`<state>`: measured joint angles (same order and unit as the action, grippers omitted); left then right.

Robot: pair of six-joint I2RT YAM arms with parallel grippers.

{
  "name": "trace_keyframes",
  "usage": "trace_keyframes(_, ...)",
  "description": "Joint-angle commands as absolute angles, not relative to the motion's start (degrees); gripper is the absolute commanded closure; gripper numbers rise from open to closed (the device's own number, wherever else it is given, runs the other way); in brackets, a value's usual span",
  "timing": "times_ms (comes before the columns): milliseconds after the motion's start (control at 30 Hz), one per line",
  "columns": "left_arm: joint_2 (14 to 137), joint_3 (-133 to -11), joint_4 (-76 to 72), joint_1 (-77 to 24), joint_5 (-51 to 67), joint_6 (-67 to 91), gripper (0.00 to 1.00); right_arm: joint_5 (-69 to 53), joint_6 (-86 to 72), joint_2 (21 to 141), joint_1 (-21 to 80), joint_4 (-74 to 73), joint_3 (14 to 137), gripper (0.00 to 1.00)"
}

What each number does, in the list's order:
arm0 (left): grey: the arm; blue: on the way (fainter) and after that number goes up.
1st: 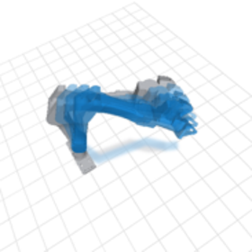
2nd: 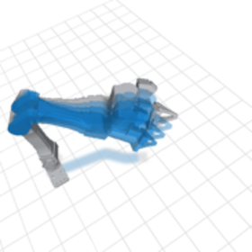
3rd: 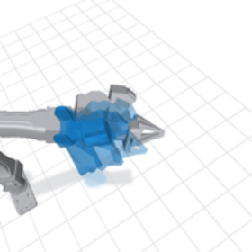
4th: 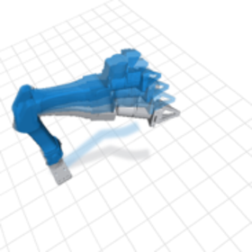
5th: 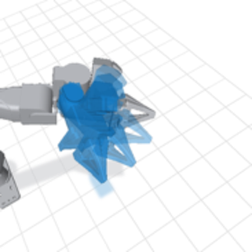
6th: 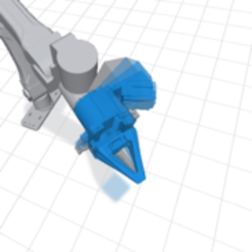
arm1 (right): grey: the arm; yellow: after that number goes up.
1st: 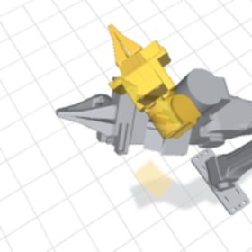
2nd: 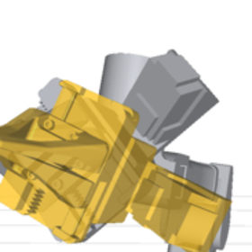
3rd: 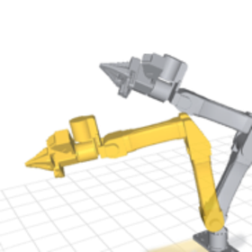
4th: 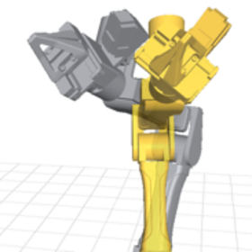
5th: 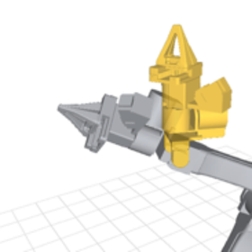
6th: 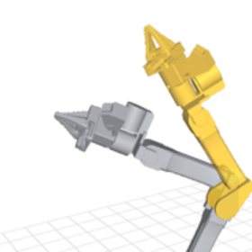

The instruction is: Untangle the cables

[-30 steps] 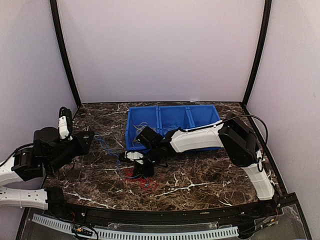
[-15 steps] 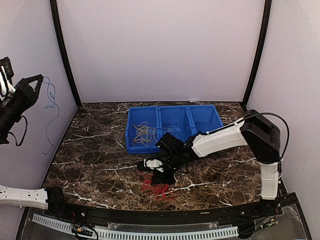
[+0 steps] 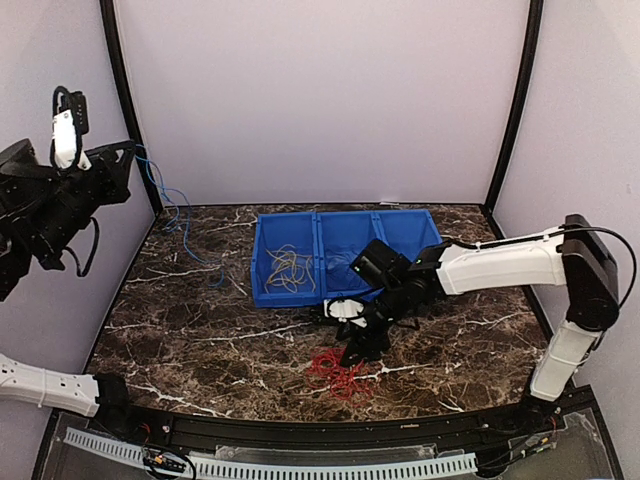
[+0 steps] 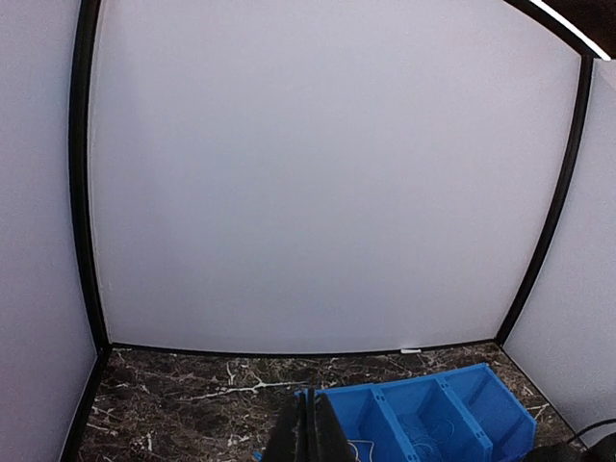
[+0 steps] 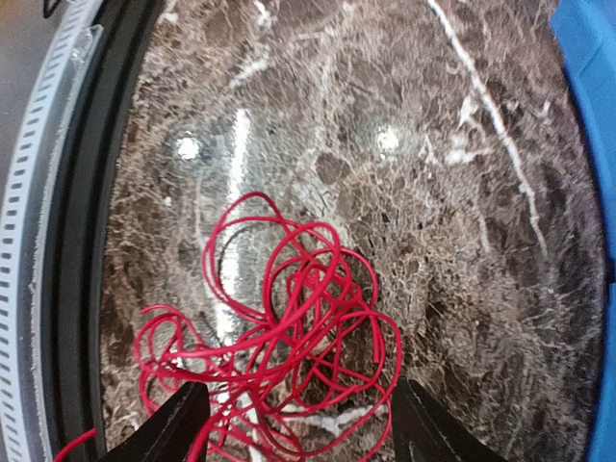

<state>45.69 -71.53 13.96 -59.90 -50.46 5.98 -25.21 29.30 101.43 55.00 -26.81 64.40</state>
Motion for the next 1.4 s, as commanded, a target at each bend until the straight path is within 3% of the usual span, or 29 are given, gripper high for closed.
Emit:
trace_keyframes(0,51.0,-73.18,13.67,-59.77,-47.77,5.28,1.0,-27.03,31.91,93.99,54.33,-33.53,65.27,0.3)
trace_keyframes(433,66.1,-79.4,12.87,-58.6,-34.0,7.57,1.0,-27.22,35.22,80.95,49.24,-39.63,63.63,0.27)
trace_keyframes(633,73.76,-83.64,13.1,-56.89,-27.29,7.7,1.0,-36.1,31.26,75.34,38.11,-35.74,58.99,0.26)
trace_keyframes(900,83.46,-92.76,13.75,-55.21,-19.24,7.23,1.0,-38.01,26.15,66.38,25.44,-22.01,45.53,0.25)
trace_keyframes(1367,97.32,-105.29,10.45,-52.82,-10.91,7.8,1.0,-31.72,25.73,64.01,19.95,-18.8,43.34,0.21)
